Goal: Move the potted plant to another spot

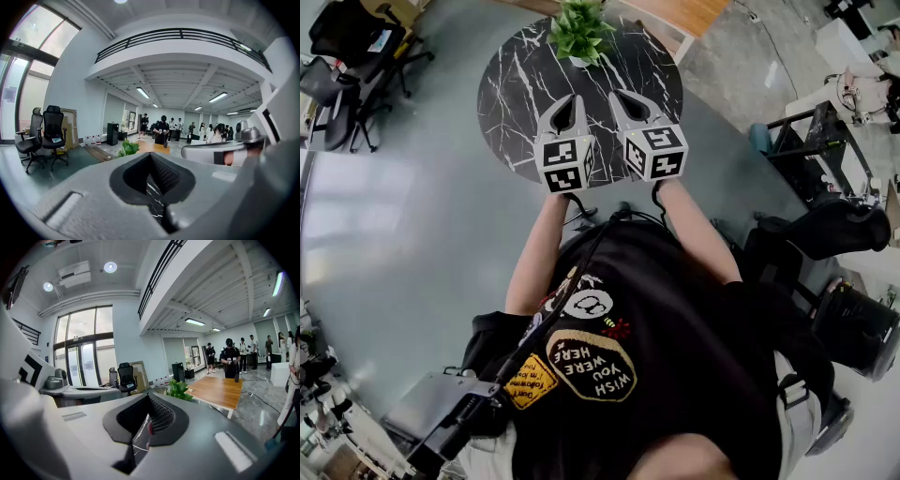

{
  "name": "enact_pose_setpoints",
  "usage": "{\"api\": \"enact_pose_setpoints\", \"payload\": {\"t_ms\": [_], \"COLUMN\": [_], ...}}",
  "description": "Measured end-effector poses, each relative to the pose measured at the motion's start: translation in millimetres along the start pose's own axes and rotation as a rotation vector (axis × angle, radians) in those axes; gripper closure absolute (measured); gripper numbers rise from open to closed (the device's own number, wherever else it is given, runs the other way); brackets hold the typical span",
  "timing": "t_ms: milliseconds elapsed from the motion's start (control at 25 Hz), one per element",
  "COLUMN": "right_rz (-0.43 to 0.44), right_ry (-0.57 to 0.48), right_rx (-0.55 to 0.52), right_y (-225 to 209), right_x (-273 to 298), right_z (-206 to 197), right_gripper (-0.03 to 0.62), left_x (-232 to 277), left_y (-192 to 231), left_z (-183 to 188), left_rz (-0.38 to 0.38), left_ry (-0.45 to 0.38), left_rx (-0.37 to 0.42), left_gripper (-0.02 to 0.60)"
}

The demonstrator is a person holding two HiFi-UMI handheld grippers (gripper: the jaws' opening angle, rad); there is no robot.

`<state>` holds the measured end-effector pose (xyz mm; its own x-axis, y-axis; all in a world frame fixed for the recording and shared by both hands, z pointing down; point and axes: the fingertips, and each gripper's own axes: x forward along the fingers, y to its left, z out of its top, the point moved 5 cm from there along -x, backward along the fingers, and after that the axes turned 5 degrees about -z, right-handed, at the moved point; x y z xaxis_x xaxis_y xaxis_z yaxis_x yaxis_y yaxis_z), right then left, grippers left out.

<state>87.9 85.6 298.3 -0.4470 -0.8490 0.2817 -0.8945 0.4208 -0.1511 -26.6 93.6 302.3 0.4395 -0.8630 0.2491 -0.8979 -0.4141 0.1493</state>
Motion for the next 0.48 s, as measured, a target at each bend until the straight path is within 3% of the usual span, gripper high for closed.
{"api": "enact_pose_setpoints", "payload": {"t_ms": [480], "right_rz": [-0.011], "right_ry": [0.011], "right_rx": [0.006], "right_y": [3.7], "right_x": [7.7], "right_z": [-8.2], "right_gripper": [0.592], "left_x": [1.3], "left_y": [10.1], "left_z": [-10.5], "left_rz": [-0.009], "left_ry": [0.016], "left_rx": [-0.011], "left_gripper": [0.577]}}
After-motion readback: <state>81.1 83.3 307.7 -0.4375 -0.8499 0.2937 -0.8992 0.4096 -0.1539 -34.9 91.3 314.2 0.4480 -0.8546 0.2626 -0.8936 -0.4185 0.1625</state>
